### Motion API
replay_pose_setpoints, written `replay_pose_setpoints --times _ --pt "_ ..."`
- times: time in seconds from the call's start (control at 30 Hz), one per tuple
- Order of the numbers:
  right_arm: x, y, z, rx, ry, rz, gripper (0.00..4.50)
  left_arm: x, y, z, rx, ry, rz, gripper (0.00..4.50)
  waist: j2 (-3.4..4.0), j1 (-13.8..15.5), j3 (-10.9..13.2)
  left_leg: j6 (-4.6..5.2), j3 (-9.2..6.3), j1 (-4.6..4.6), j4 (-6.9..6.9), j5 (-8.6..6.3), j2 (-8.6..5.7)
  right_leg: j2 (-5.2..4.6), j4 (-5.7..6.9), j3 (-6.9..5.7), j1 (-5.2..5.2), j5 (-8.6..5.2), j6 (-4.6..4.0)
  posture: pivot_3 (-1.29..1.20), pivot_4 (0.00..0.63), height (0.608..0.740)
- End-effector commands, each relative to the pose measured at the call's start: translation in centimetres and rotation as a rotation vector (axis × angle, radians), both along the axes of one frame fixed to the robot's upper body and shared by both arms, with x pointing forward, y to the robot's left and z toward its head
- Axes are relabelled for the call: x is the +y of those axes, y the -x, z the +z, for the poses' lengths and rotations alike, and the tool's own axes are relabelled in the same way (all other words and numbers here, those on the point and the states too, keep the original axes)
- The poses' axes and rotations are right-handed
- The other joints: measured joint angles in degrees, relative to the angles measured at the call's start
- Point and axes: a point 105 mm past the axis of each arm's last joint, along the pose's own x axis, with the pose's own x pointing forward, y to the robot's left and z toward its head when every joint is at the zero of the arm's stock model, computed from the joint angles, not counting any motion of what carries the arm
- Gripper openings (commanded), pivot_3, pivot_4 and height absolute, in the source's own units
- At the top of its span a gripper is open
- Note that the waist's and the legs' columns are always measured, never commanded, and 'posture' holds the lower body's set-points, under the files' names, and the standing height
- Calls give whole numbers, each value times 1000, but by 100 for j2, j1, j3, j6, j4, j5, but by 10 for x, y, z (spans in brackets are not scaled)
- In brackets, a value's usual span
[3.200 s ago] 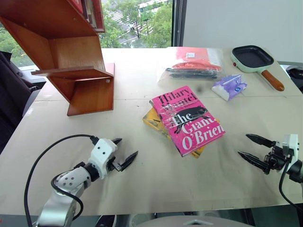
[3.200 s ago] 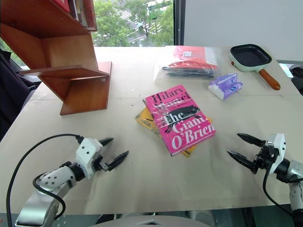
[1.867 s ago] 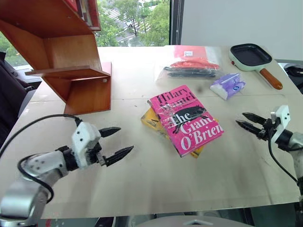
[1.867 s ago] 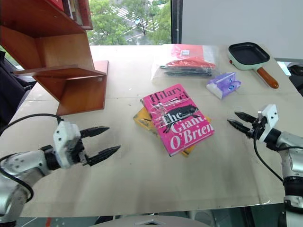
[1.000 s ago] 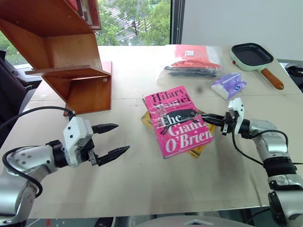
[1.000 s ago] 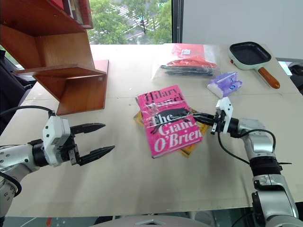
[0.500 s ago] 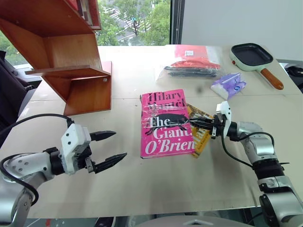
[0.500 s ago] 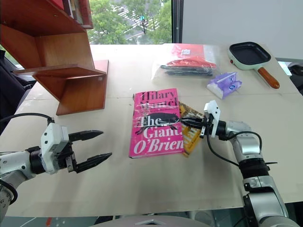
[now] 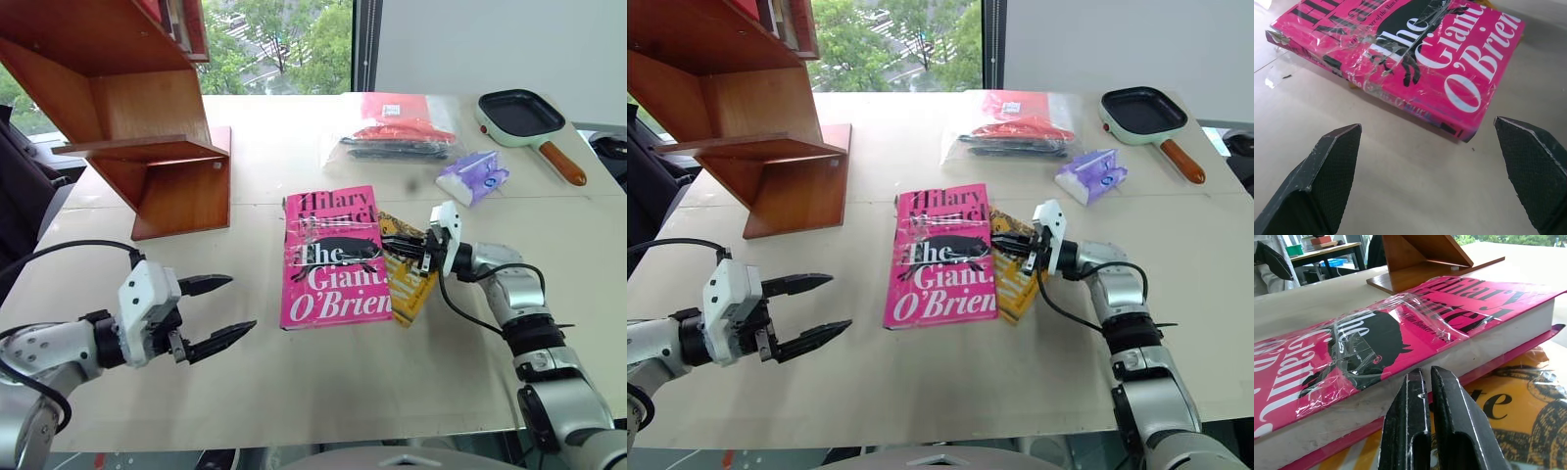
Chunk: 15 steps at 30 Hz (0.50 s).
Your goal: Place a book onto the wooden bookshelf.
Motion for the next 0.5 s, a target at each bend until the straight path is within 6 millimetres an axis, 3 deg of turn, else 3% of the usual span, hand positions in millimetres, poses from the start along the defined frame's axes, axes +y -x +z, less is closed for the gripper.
replay_pose_setpoints --times 0.03,0.1,0.2,0.3,0.4,0.5 --pt "-2 -3 10 -47 -11 -6 74 -1 0 9 -49 47 20 4500 0 1 0 0 0 0 0 0 0 0 0 0 0 0 0 0 150 731" --pt "-11 -3 11 -50 -8 -29 74 2 -8 9 -50 132 92 4500 0 7 0 0 2 0 0 0 0 -2 0 1 0 0 0 0 150 731" --pt "-30 3 12 -44 1 -69 74 8 -20 -10 51 205 237 4500 0 44 0 0 -4 -1 2 0 -2 -3 0 -2 3 0 0 0 150 731" --pt "-50 27 18 3 5 -30 74 -1 -26 -17 157 360 265 4500 -3 60 1 0 -8 -6 2 0 -5 -7 -1 -4 4 1 1 0 150 731" --pt "-63 45 26 12 24 -36 840 -8 -37 -19 234 491 278 4500 -12 75 4 0 -20 -12 3 0 -7 -13 -1 -9 1 0 4 0 150 731" --pt "-69 65 36 17 23 -43 2192 -18 -43 -21 344 591 225 4500 -15 17 7 0 -35 -2 3 0 -4 -2 3 -2 4 1 4 0 150 731"
